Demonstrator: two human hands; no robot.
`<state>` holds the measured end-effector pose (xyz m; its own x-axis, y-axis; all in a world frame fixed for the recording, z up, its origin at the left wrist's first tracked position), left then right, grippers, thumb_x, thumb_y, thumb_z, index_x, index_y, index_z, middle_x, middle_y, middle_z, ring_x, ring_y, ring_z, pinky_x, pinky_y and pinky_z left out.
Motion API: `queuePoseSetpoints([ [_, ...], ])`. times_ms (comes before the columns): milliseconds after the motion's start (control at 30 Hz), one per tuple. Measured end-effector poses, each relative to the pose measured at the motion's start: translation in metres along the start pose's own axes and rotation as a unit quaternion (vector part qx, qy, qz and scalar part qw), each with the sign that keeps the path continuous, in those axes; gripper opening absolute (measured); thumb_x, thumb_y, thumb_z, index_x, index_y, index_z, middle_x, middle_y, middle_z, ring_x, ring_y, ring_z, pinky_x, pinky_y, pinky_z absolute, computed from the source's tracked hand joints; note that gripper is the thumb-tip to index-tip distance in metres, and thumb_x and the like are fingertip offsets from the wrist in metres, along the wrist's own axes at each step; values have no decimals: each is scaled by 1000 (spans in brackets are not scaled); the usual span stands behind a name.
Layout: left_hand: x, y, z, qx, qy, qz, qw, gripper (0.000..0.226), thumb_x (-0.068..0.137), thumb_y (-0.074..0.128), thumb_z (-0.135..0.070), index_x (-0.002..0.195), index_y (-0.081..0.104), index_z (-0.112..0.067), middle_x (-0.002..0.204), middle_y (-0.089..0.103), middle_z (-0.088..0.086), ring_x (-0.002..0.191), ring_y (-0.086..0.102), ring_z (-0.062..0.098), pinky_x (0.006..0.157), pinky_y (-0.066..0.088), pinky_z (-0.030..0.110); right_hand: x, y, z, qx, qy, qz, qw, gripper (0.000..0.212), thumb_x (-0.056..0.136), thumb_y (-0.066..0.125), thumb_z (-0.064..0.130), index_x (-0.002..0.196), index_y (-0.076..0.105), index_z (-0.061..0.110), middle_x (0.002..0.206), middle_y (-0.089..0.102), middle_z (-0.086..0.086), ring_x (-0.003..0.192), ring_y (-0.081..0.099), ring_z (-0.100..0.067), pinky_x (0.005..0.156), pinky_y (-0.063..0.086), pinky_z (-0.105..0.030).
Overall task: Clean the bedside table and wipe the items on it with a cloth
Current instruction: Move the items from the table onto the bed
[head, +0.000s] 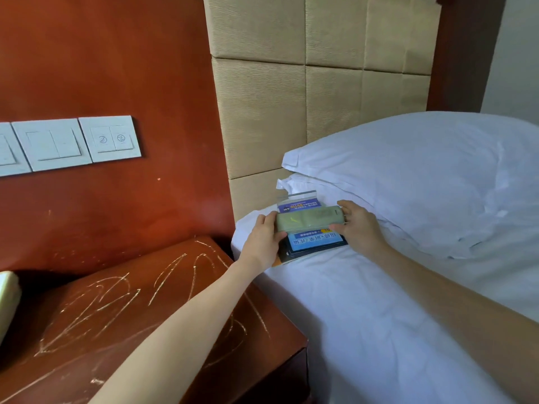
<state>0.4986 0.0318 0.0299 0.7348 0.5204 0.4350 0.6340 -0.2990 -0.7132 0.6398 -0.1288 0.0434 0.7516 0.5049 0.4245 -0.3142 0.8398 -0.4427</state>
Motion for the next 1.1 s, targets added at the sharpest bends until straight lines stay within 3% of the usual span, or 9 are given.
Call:
queuePoseSetpoints([
  [233,-6,5,8,-52,-30,-16,998,33,99,49,-18,131,50,-15,126,54,7,112,54,21,89,39,22,-7,3,7,-45,-11,24,999,55,88,62,3,140,43,6,130,57,-13,114,55,-26,91,37,-18],
  [300,-8,3,7,-63,-43,-1,997,35,99,50,-21,133,48,-15,129,52,6,111,53,17,89,40,20,-10,2,12,-57,-22,35,998,56,89,61,4,141,42,8,134,53,-13,121,50,-26,95,34,-20],
  [433,-17,-12,2,-78,-77,15,994,46,100,47,-22,144,38,-12,140,44,11,126,48,26,101,45,35,-14,-7,27,-41,-38,3,998,54,86,63,1,137,47,9,137,51,-12,126,46,-25,103,33,-28],
  [633,-61,-42,-3,-157,-103,-3,982,40,101,44,-18,140,45,-12,144,48,6,130,47,21,92,34,18,-29,4,51,40,-58,21,997,37,83,62,-6,118,60,7,113,62,-10,104,58,-20,95,45,-27],
  [733,-87,-57,0,-180,-111,-29,977,34,100,43,-15,133,51,-15,133,56,4,109,55,12,72,38,-2,-46,22,69,55,-73,60,994,27,82,58,-11,104,64,3,97,65,-13,84,59,-13,78,46,-15],
  [800,-103,-69,2,-196,-118,-49,972,29,99,43,-17,126,56,-19,122,62,3,89,56,4,56,37,-4,-59,36,80,76,-77,92,990,26,83,53,-14,97,65,5,92,65,-19,76,57,-11,73,45,-17],
  [933,-136,-93,3,-194,-103,-64,974,21,96,46,-16,107,61,-25,98,68,-3,76,60,6,56,40,1,-85,58,100,86,-85,140,983,23,85,64,2,85,66,25,87,70,-5,77,64,-16,73,49,-21],
  [1033,-160,-108,5,-190,-100,-54,975,23,96,44,-13,99,62,-26,81,71,-5,72,65,19,59,48,18,-105,71,113,122,-83,164,976,23,82,67,2,78,70,25,78,72,-2,73,67,-15,71,51,-22],
  [1100,-176,-119,7,-171,-95,-52,979,24,97,43,-13,96,63,-26,78,71,-5,70,65,17,60,48,19,-116,78,120,140,-79,171,972,24,81,65,-2,78,70,22,73,72,-5,71,68,-17,77,53,-29],
])
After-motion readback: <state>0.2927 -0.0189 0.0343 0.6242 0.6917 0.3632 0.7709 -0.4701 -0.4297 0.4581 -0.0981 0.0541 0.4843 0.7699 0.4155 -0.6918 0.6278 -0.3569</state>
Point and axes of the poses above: each hand's wrist, its own x-axis towards the middle knuckle, its own y-axis out of the palm, z = x × y, the point moved 9 cm from there along x, towards the middle knuckle
